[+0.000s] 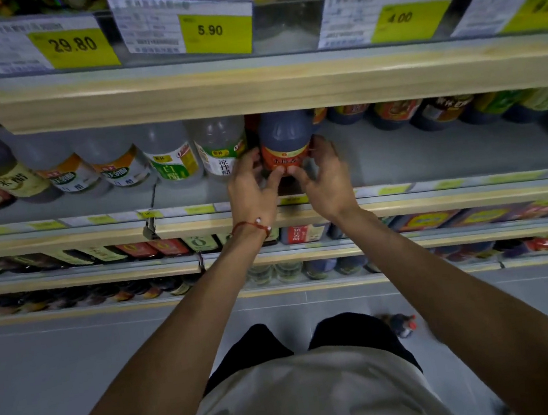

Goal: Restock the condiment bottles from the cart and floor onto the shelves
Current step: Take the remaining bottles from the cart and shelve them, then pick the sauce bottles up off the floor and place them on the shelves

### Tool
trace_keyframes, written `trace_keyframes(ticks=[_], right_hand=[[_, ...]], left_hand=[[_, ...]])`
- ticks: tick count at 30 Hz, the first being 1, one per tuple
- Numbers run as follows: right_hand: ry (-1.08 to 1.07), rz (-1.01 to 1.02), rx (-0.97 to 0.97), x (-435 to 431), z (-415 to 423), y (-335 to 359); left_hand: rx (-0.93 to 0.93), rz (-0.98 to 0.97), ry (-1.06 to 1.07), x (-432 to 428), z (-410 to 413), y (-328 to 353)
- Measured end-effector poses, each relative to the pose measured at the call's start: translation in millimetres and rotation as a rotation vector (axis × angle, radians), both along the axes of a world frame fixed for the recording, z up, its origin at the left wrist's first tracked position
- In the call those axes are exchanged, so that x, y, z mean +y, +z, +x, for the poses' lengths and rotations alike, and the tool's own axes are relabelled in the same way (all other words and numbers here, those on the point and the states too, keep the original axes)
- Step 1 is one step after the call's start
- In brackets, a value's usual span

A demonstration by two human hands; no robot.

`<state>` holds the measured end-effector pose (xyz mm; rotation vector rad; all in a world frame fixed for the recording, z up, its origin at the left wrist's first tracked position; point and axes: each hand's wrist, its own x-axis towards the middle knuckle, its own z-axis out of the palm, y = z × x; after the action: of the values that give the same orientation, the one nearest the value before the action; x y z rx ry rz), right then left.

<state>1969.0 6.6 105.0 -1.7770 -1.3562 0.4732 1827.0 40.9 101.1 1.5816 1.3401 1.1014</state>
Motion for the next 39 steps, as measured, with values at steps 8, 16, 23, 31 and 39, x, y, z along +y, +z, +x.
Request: trace_keyframes(ticks=[8, 16, 23, 31, 39], right_hand=[[0.041, 0.079, 0.07, 14.9, 0.2, -13.5], [0.037, 0.088, 0.069, 22.4, -4.6, -12.3], [0.042, 0.066, 0.075, 19.8, -4.7, -10.7], [0.011, -0.008, -0.097, -25.6, -3.9, 17.4], [0.051, -0.06, -0.518, -74.7, 14.0, 48.6]], left_hand=[[-0.078, 0.024, 0.119, 3.1, 3.4, -4.4], [0.008, 0.108, 0.148, 0.5, 1.8, -2.6], [0.04, 0.108, 0.143, 0.1, -0.5, -5.6], [0.173, 0.039, 0.058, -14.5, -12.2, 12.1], [0.87, 0.305, -0.087, -43.9, -32.0, 62.1]])
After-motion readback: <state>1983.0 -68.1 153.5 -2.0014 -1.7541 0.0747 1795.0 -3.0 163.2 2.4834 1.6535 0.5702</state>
